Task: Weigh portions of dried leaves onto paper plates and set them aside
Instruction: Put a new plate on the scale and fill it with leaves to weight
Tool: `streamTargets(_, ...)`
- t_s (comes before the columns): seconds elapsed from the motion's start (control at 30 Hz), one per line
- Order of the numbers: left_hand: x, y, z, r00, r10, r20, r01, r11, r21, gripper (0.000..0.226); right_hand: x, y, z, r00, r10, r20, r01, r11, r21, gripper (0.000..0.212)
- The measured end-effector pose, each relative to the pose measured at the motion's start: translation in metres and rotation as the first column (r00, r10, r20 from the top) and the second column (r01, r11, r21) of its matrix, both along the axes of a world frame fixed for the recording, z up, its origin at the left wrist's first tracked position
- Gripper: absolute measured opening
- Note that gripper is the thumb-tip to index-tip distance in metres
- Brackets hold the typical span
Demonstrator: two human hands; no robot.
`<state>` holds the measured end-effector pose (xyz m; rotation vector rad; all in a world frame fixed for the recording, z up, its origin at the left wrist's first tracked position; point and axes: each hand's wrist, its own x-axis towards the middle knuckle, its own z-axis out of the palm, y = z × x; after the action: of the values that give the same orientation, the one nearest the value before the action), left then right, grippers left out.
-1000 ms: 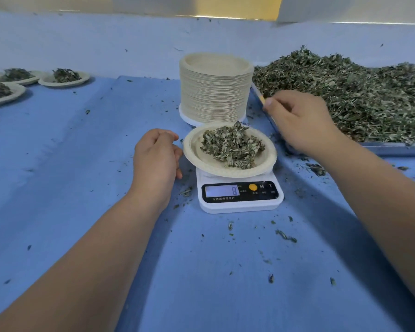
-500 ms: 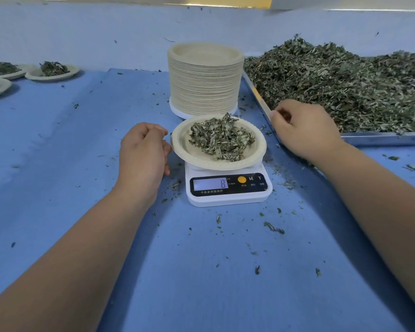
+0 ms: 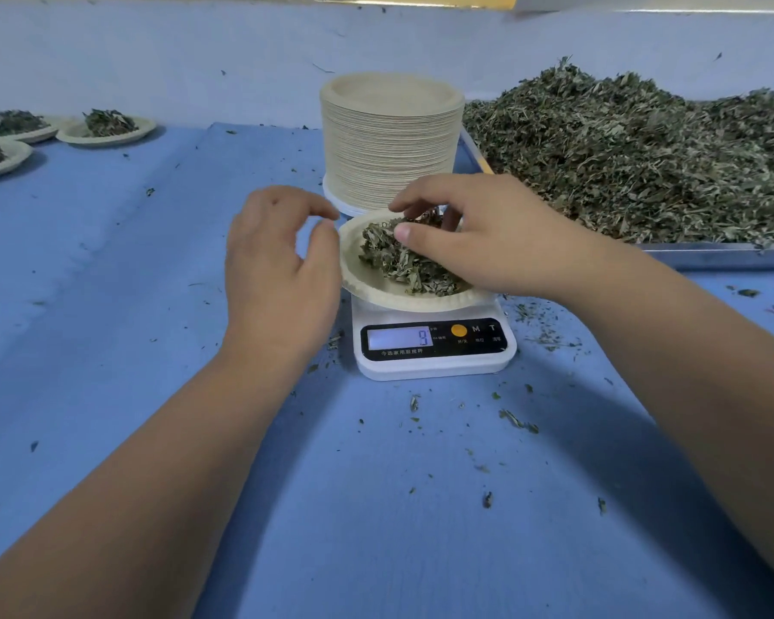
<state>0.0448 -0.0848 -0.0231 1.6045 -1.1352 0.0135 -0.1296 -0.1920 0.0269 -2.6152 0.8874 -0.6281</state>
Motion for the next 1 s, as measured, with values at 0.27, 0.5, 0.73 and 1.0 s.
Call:
streamTargets(0.27, -0.016, 0.005, 0.002, 0.923, -0.269, 0.274, 0.250, 0.963, 0.104, 0.035, 0.003, 0.003, -0.009, 1.000, 0.006, 0.007, -0.006, 1.000, 0.010, 0.024)
streamTargets(0.5, -0.011, 0.002, 0.000, 0.952, -0.248, 0.178, 0.209, 0.955, 0.211, 0.032, 0.005, 0.007, -0.011, 0.994, -0.020, 0.103, 0.027, 0.997, -0.069, 0.016)
streamTargets(0.73, -0.012, 0.004, -0.003, 0.973, -0.232, -0.004, 0.231, 0.966, 0.113, 0.026, 0.003, 0.005, -0.008, 0.962, -0.073, 0.261, 0.094, 0.993, -0.068, 0.013)
streamTargets(1.0, -0.014, 0.004, -0.002, 0.968, -0.252, 0.014, 0.252, 0.967, 0.043, 0.022, -0.001, -0.003, 0.001, 0.833, -0.085, 0.547, 0.087, 0.996, 0.022, 0.010)
